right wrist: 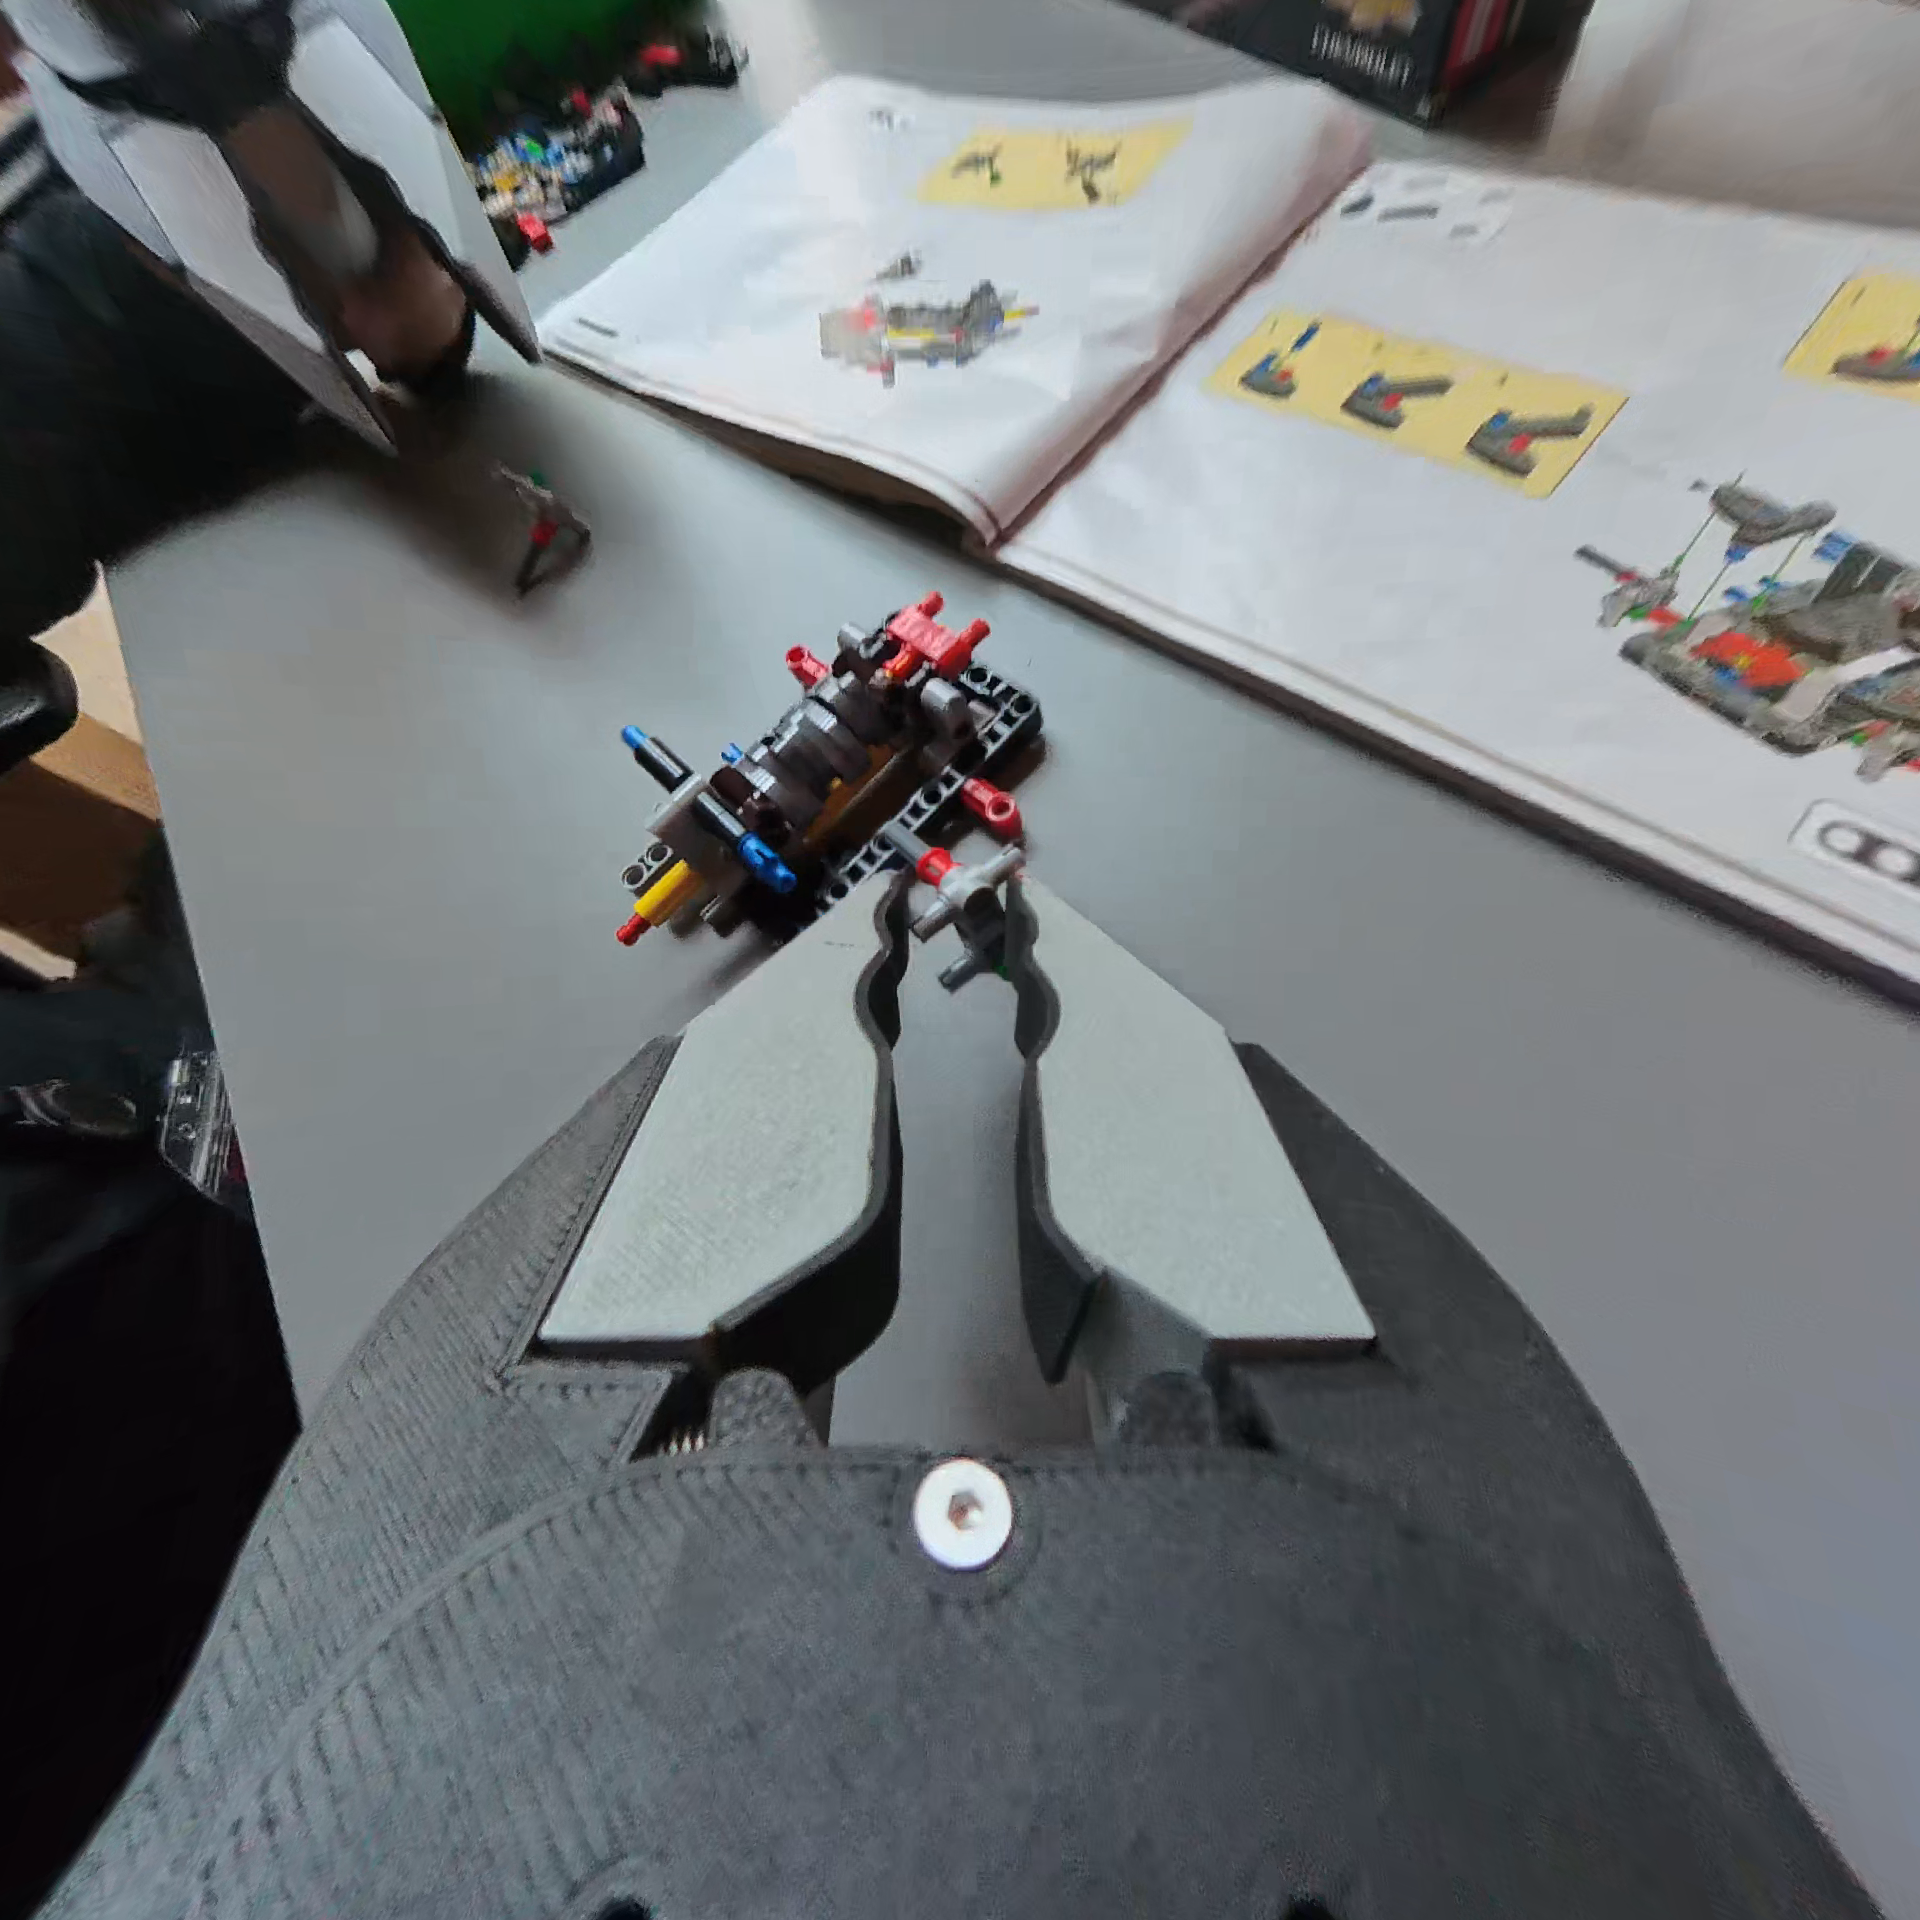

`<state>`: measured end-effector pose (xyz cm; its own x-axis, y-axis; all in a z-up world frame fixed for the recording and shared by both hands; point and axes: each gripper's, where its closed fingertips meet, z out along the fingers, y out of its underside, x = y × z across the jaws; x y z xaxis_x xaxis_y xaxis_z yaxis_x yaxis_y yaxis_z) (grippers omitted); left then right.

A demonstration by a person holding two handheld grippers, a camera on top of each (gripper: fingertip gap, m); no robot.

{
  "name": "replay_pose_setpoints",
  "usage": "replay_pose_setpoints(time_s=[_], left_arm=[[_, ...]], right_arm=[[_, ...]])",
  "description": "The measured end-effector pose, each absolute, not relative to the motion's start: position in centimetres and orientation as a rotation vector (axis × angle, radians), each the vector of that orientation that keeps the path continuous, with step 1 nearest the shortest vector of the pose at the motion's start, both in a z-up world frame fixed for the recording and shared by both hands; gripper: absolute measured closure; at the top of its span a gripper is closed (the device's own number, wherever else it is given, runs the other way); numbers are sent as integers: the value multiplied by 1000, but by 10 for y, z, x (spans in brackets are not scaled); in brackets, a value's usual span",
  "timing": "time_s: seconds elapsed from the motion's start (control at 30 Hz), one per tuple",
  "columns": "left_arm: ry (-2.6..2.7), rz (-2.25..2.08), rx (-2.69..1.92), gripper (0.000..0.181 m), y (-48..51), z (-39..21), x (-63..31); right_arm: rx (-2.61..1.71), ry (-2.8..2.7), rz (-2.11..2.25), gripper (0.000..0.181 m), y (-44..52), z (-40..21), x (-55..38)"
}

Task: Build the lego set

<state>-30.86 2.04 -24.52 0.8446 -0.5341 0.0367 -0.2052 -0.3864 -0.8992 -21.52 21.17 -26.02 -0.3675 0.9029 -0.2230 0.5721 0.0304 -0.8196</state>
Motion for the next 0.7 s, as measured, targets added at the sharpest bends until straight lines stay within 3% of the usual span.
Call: replay_pose_setpoints(time_s=[0.7], left_arm=[[551, -302, -2021, 149, 24, -253, -320]], right_arm=[[-1243, -2103, 1137, 166, 200, -273, -226]])
